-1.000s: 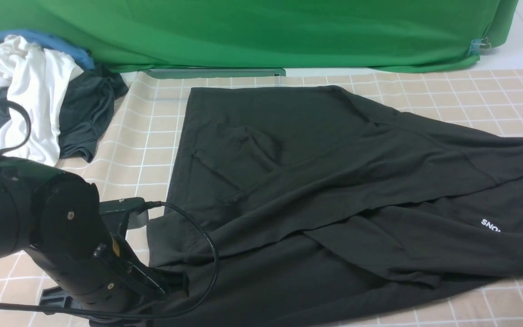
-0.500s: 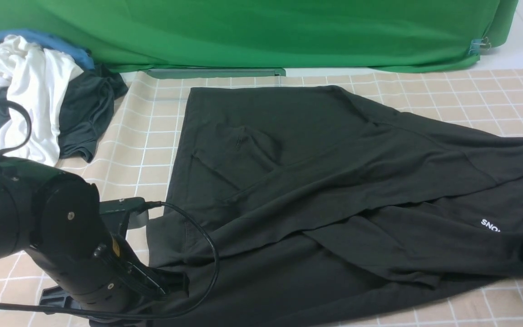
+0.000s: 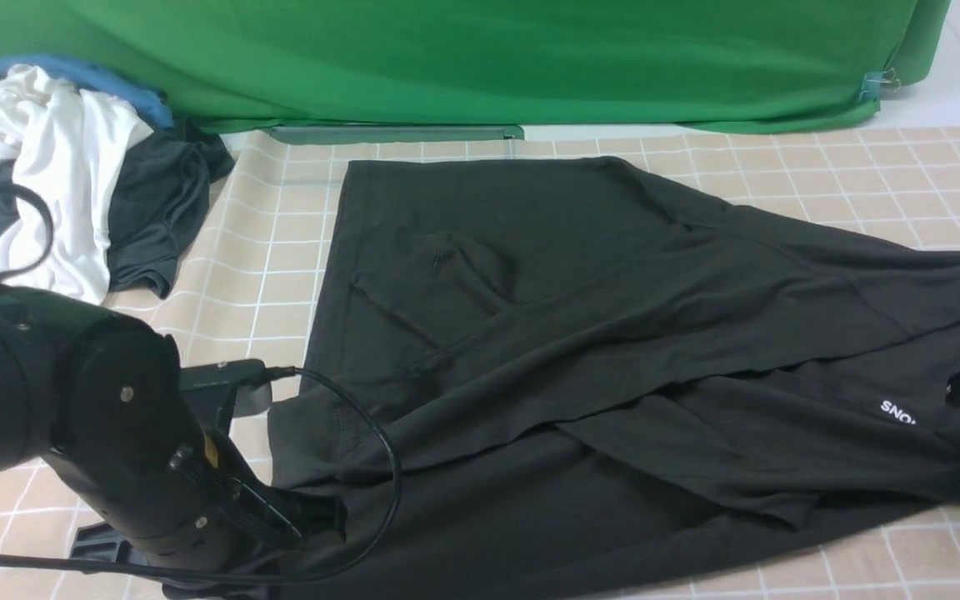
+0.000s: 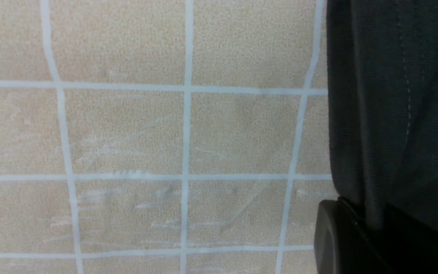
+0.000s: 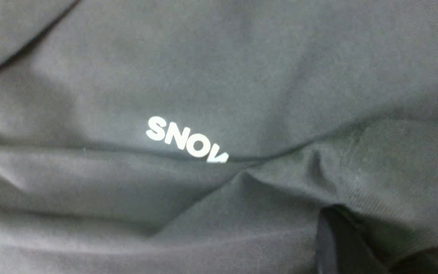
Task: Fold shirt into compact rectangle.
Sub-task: 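Grasp the near edge of the shirt at its hem and shoulder corners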
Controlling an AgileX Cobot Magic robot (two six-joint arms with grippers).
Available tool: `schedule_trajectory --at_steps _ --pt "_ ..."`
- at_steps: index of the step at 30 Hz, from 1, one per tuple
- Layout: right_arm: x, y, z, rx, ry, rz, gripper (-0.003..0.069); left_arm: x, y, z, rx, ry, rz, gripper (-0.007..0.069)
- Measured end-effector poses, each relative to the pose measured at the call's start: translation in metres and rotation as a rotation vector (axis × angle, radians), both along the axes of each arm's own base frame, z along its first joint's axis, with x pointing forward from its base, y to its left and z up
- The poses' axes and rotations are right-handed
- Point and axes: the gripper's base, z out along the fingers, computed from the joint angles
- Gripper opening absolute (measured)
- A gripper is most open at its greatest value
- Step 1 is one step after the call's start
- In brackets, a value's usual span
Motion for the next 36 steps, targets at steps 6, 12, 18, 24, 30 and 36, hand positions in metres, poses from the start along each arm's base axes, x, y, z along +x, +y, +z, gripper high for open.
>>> schedule_trajectory --at_steps 6,12,18,24,30,36 --pt "-0.012 -0.004 0.021 -0.054 -0.014 0.045 0.0078 -0.005 0.005 0.033 -0.005 -0.075 -0.023 0.0028" --pt "-0.036 -0.018 0.039 -0.113 0.055 0.031 0.0078 -0.017 0.013 0.046 0.023 -0.068 -0.037 0.0018" --pt "-0.077 -0.014 0.040 -0.130 0.136 0.017 0.0078 -0.028 0.019 0.048 0.054 -0.021 -0.044 0.0017" --pt "-0.093 -0.009 0.036 -0.149 0.111 0.003 0.0078 -0.039 0.014 0.035 -0.034 0.064 -0.017 0.0017" --pt "-0.092 -0.010 0.036 -0.156 0.094 0.000 0.0078 -0.050 0.013 0.012 -0.091 0.101 0.011 0.0063" --pt "-0.092 -0.010 0.036 -0.159 0.089 -0.002 0.0078 -0.047 0.006 0.008 -0.170 0.057 0.049 0.0262"
